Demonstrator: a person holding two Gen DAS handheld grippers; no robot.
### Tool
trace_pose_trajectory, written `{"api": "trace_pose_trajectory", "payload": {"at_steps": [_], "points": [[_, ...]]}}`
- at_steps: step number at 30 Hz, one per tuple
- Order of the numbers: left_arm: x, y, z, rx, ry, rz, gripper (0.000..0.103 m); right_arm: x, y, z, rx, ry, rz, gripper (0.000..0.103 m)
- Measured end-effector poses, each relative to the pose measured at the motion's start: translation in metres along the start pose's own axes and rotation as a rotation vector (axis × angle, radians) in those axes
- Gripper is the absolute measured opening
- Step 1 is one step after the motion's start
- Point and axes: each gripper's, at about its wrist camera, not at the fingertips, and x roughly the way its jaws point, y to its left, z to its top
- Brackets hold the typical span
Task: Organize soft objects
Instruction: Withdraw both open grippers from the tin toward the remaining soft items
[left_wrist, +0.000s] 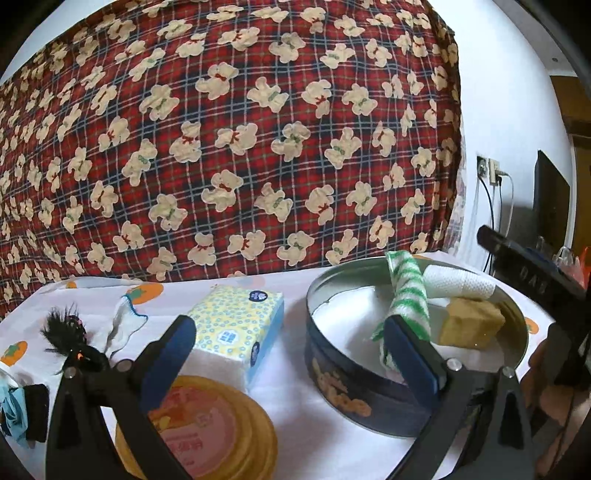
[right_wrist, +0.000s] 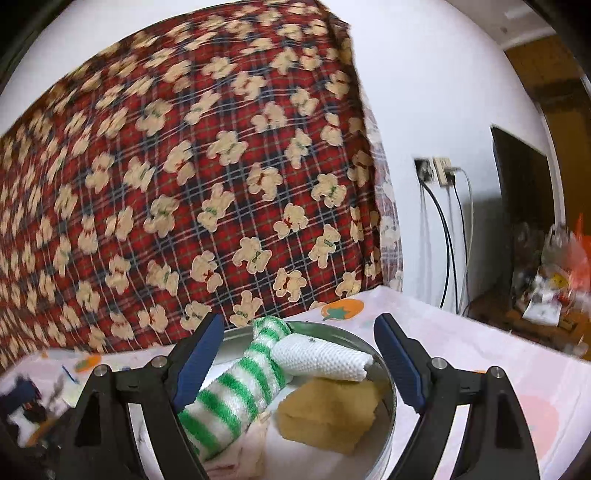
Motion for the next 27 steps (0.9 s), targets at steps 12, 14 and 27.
{"api": "trace_pose_trajectory", "payload": {"at_steps": [12, 14, 27], "points": [[-0.017, 0.029, -0.006, -0.026, -0.006, 0.009, 0.103, -0.029, 0.012, -0.002, -0.012, -0.078, -0.038, 0.085], [-0.02, 0.036, -0.007, -0.035, -0.005, 0.01, 0.103, -0.032, 0.012, -0.003, 0.019, -0.066, -0.025, 0.085], [-0.035, 0.083, -0.013, -0.071, -0.017, 0.081, 0.103, -0.054, 0.07, -0.021, 0.041, 0.009, 0.12, 0.085]]}}
